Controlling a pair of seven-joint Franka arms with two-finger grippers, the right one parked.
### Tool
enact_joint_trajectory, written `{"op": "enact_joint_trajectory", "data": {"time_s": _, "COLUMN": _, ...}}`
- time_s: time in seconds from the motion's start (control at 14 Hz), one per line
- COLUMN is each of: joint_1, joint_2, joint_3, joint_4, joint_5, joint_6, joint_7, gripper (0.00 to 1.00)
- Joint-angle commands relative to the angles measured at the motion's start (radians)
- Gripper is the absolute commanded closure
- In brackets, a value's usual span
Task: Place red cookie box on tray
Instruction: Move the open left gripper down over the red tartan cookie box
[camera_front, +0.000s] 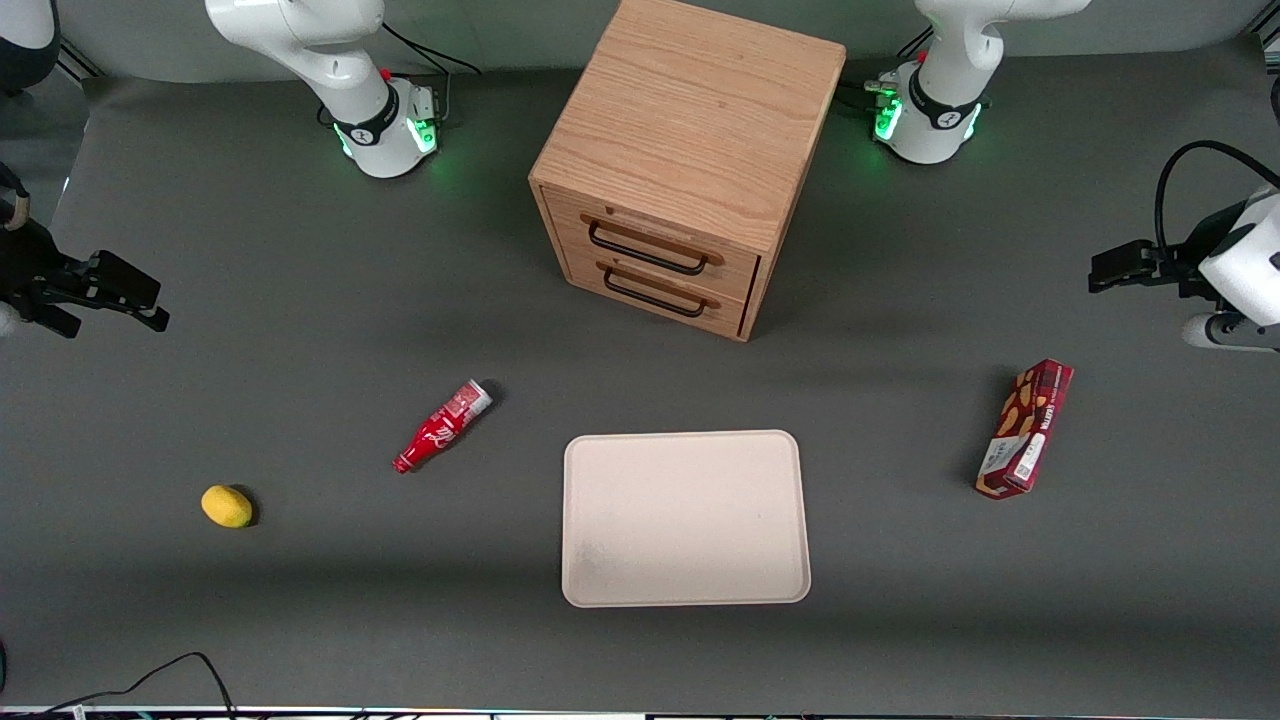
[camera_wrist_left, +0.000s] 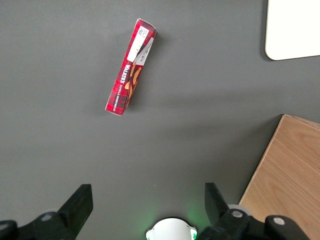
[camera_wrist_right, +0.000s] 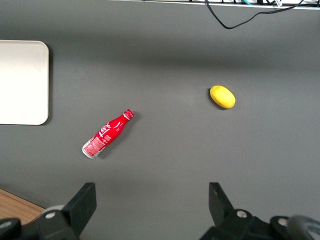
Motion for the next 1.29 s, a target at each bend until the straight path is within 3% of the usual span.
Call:
{"op": "enact_joint_trajectory", "data": {"time_s": 0.0, "joint_1": -0.01, "joint_2": 0.0, "joint_3": 0.005, "joint_4": 0.017, "joint_5": 0.016, "joint_6": -0.03, "joint_7": -0.015, "gripper": 0.0}}
{"op": "enact_joint_trajectory", "data": {"time_s": 0.5, "joint_1": 0.017, "joint_2": 0.028, "joint_3": 0.009, "joint_4": 0.011, "joint_5": 0.027, "joint_6": 0.008, "joint_7": 0.047, "gripper": 0.0}}
{"op": "enact_joint_trajectory", "data": {"time_s": 0.64, "joint_1": 0.051, "joint_2": 0.064, "joint_3": 0.012, "joint_4": 0.009, "joint_5": 0.032, "joint_6": 0.064, "joint_7": 0.205, "gripper": 0.0}}
{"op": "enact_joint_trajectory", "data": {"time_s": 1.21, "joint_1": 0.093, "joint_2": 0.216, "joint_3": 0.009, "joint_4": -0.066, "joint_5": 0.002, "joint_6": 0.375, "joint_7": 0.388, "gripper": 0.0}}
